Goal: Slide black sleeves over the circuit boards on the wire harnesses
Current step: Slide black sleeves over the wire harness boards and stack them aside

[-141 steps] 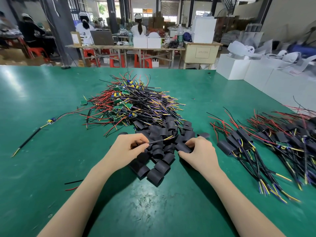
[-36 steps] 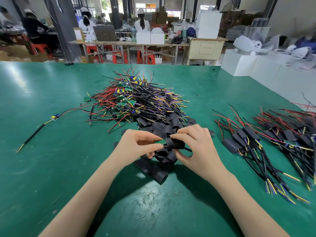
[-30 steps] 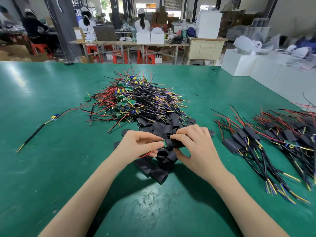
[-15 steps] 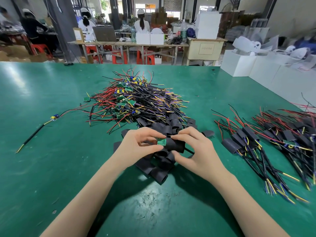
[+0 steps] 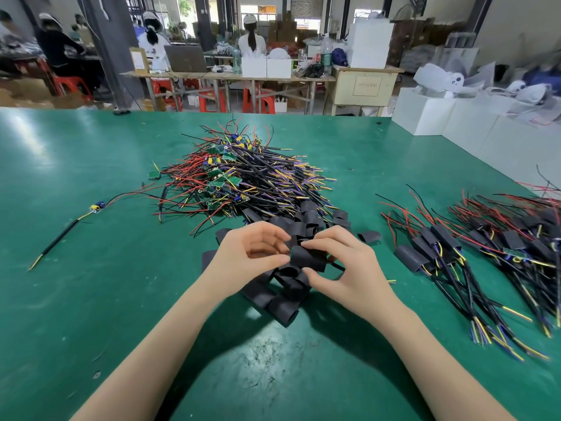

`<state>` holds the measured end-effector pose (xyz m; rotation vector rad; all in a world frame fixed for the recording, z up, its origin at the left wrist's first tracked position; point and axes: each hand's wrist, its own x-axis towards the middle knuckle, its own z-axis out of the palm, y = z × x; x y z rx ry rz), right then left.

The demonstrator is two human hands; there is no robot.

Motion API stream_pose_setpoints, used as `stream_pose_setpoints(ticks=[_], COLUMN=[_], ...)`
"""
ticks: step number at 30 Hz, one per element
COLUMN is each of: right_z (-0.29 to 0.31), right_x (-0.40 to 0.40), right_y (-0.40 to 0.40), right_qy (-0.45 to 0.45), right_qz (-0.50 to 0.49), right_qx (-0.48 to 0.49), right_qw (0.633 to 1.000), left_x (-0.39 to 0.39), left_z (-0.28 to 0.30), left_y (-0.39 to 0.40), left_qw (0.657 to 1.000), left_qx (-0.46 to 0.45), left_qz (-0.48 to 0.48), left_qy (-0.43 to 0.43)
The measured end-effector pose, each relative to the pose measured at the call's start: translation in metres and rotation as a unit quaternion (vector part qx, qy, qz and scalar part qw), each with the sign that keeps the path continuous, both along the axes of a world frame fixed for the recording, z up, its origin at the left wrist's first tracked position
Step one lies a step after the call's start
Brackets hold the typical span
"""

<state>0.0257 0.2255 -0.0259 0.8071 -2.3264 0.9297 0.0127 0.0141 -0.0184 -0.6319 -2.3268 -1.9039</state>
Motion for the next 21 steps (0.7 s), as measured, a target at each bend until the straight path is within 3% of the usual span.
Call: stream_pose_setpoints(ticks=[9,12,16,19,21], right_z=[0.004,0.012,0.024,0.021,0.015], right_x=[0.001,-0.004,-0.014,-0.021,-0.023], right_y=[0.003,0.017,0.053,0.083,0.097], right_qy=[0.031,0.045,0.064,-0.008,-0.074], right_qz=[-0.021,-0.058,-0.24,-0.437,-0.5], right_qx=[0.064,0.033,-0.018,0.015,0.08], right_qw=[0.997,0.997,0.968,0.899,0.859], left_x=[-0.002,-0.003,-0.006,-0.008,-0.008], left_z=[0.0,0.003,0.005,0.004,0.002], left_y=[0.0,-0.005,-0.01,-0.012,-0.012], left_qw=[0.999,0.998,0.995,0.995,0.995], left_qx=[0.002,0.034,0.065,0.069,0.066], left_qz=[0.026,0.05,0.077,0.078,0.071], left_qy=[0.029,0.034,0.012,0.01,0.008])
